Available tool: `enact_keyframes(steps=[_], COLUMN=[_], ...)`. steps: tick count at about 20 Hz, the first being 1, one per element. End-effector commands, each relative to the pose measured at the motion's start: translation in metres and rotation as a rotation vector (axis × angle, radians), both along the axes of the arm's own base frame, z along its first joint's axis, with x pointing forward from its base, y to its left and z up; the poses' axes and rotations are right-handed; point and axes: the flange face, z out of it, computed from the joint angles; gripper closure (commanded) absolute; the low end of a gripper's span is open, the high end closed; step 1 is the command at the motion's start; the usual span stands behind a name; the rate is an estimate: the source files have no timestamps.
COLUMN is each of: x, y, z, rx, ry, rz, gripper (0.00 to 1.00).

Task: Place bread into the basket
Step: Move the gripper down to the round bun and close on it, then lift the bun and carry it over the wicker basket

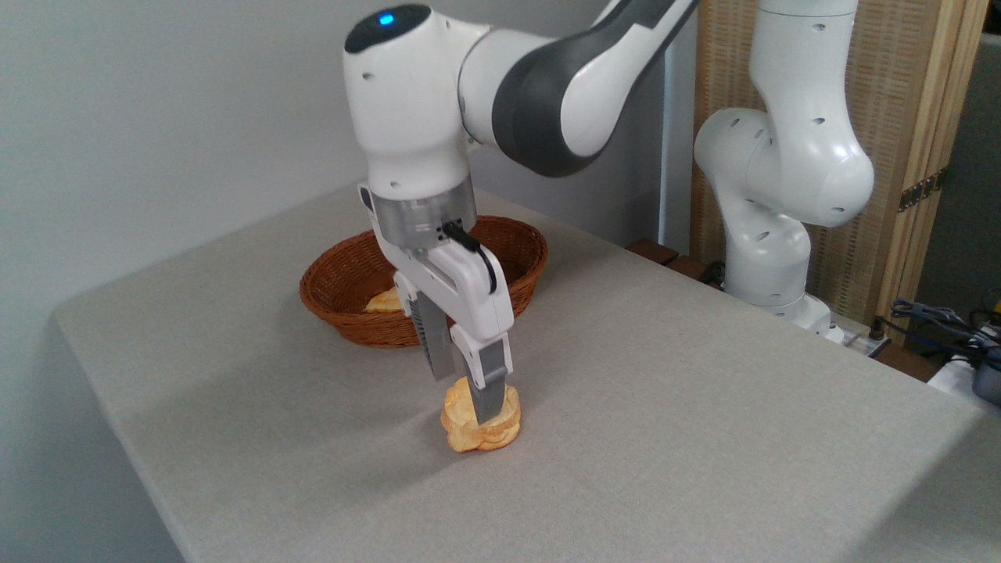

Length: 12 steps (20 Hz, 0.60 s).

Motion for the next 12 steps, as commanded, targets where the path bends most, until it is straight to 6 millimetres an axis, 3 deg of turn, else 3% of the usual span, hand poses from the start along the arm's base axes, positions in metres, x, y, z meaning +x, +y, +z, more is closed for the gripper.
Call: enact_keyframes(steps=[1,7,9,10,12], x=[-0.007,-0.007,-0.007,-0.007,-0.007], y=[0.003,0.000,-0.003,-0.003,-0.004], z=[-0.022,-0.032,-0.032,-0.032,-0.032], rx=[0.036,0.041,0.041,0.041,0.041], ry=[0.003,0.016,0.016,0.016,0.018], rz=[-0.037,-0.047,-0.053,-0.053,-0.055], gripper=[0.00,0.03,0.39,0.52,0.60])
